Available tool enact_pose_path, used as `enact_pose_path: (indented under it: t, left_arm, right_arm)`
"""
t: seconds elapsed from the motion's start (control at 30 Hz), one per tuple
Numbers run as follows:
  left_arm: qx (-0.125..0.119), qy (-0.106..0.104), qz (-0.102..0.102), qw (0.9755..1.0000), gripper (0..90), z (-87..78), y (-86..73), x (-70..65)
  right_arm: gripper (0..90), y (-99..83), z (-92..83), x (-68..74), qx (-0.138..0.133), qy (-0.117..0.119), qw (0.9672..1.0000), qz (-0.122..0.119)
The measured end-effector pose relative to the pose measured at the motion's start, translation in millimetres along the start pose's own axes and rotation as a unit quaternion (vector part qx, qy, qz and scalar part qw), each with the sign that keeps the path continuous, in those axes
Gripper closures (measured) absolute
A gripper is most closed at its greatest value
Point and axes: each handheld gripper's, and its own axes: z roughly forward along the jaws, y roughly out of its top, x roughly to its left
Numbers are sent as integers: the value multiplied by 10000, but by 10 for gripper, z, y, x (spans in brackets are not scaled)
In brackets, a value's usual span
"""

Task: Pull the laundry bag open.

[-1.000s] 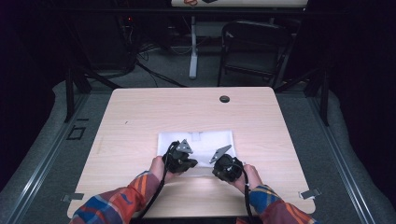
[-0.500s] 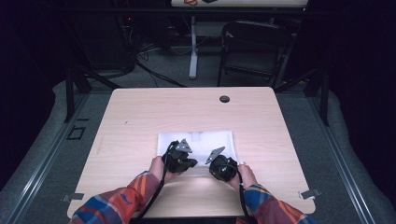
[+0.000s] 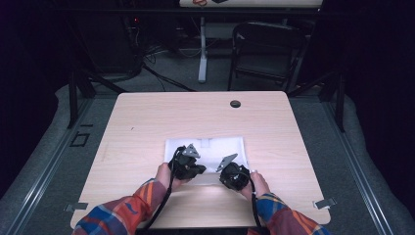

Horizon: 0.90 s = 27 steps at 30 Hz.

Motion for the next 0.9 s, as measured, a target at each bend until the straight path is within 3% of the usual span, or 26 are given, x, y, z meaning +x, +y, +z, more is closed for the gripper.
enact_pose_path:
  t: [0.47, 0.9]
  left_arm:
    - [5, 28, -54, 10000, 889, -83, 48, 52]
    - [-116, 206, -127, 9996, 891, -196, 147, 139]
  right_arm:
    - [900, 3, -16, 9, 114, 23, 9999, -90]
    - [900, -6, -21, 14, 115, 78, 9999, -70]
